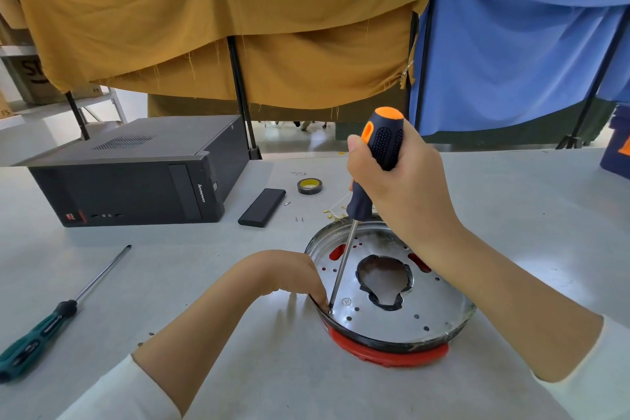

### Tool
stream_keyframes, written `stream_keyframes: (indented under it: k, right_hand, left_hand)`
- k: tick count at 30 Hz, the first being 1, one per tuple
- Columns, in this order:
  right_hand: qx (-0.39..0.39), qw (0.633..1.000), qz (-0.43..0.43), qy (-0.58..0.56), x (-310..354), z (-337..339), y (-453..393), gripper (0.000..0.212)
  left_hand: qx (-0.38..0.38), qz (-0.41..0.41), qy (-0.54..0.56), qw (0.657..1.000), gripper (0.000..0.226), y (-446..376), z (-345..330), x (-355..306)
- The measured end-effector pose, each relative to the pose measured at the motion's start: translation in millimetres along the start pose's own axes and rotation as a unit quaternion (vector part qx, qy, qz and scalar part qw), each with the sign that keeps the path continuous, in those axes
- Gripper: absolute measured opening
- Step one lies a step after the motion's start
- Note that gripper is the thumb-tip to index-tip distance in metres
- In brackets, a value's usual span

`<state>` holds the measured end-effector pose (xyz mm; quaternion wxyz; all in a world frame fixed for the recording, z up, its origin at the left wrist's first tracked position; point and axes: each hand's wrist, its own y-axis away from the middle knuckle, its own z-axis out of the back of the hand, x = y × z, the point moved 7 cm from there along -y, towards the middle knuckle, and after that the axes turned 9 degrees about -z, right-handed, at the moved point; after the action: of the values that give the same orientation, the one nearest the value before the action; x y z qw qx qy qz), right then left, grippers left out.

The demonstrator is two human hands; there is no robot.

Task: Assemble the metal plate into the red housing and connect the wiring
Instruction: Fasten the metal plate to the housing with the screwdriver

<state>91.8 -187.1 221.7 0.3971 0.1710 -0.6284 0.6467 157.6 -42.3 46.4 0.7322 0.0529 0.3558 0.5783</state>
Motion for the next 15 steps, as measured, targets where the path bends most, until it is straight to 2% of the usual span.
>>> stream_keyframes:
  k: [7, 12, 15]
  right_hand:
    - [-0.019, 0.999, -0.026, 0.007, 0.1, -4.5, 1.3, 0.021]
    - [0.021, 0.998, -0.056, -0.015, -4.4, -8.3, -2.2, 0.023]
    - [0.075, 0.994, -0.070, -0.021, -6.1, -12.2, -5.5, 0.027]
  left_hand:
    - [-0.004, 0.002, 0.007, 1.000, 0.048, 0.7, -0.1, 2.6]
    - [-0.005, 0.006, 0.003, 1.000, 0.045, 1.9, -0.5, 2.6]
    - [-0.009, 0.010, -0.002, 1.000, 0.046, 2.3, 0.3, 1.7]
